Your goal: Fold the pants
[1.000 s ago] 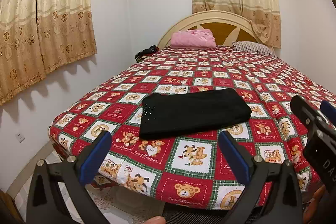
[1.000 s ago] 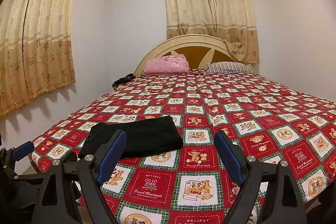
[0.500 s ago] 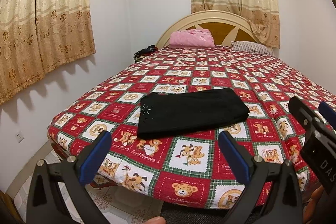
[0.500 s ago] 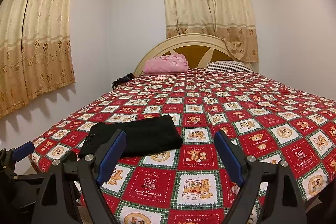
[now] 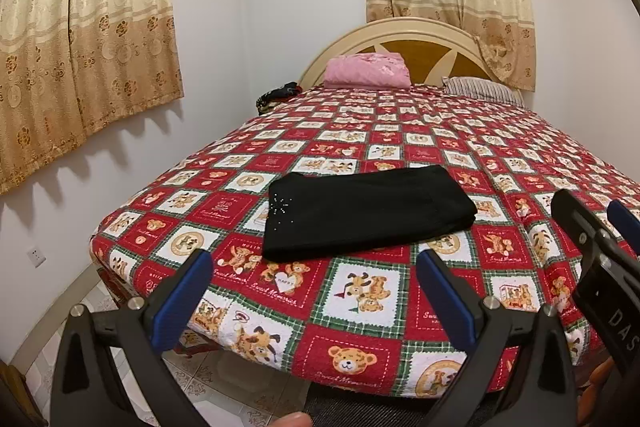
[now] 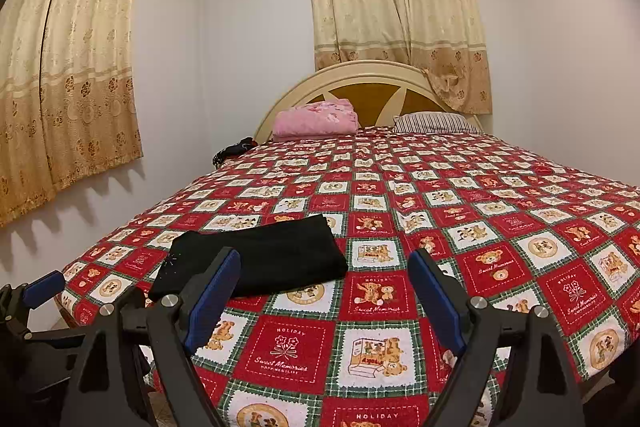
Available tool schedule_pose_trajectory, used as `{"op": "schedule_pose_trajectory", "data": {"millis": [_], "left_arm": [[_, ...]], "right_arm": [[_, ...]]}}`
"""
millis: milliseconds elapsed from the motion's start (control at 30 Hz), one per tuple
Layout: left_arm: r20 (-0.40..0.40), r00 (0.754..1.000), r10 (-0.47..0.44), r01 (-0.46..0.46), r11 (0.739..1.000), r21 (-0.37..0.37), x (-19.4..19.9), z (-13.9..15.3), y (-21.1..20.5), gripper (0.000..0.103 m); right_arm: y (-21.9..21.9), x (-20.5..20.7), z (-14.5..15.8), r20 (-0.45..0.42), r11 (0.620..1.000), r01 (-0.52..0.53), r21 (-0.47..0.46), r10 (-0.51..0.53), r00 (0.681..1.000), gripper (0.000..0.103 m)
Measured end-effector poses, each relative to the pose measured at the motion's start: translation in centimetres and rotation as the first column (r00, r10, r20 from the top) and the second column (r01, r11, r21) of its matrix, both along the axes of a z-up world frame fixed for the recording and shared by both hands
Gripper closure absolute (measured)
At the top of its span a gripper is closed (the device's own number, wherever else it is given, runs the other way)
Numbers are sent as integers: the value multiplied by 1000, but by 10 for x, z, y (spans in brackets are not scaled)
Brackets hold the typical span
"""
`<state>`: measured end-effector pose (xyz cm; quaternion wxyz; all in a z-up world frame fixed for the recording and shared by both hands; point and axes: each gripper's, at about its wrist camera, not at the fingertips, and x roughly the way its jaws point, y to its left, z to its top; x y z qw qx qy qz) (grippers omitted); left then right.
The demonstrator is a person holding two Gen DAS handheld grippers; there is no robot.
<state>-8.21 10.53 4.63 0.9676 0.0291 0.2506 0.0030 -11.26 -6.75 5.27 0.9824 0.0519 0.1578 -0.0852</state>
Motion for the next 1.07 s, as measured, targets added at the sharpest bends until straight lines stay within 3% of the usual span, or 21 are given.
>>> {"op": "schedule_pose_trajectory", "data": {"millis": [600,900,1067], "left_arm": [[-12,1000,14,-14,1000,-5,2,0,1,0],[-34,999,-32,29,997,-77,3,-2,7,0],[-29,999,-29,28,998,-50,3,-2,2,0]], "right_arm": [[2,1,-3,-4,1000,2,3,-2,1000,16],[4,2,-6,-13,1000,3,7,-3,1000,16],[2,2,-5,-11,1000,7,10,-7,1000,16]]}}
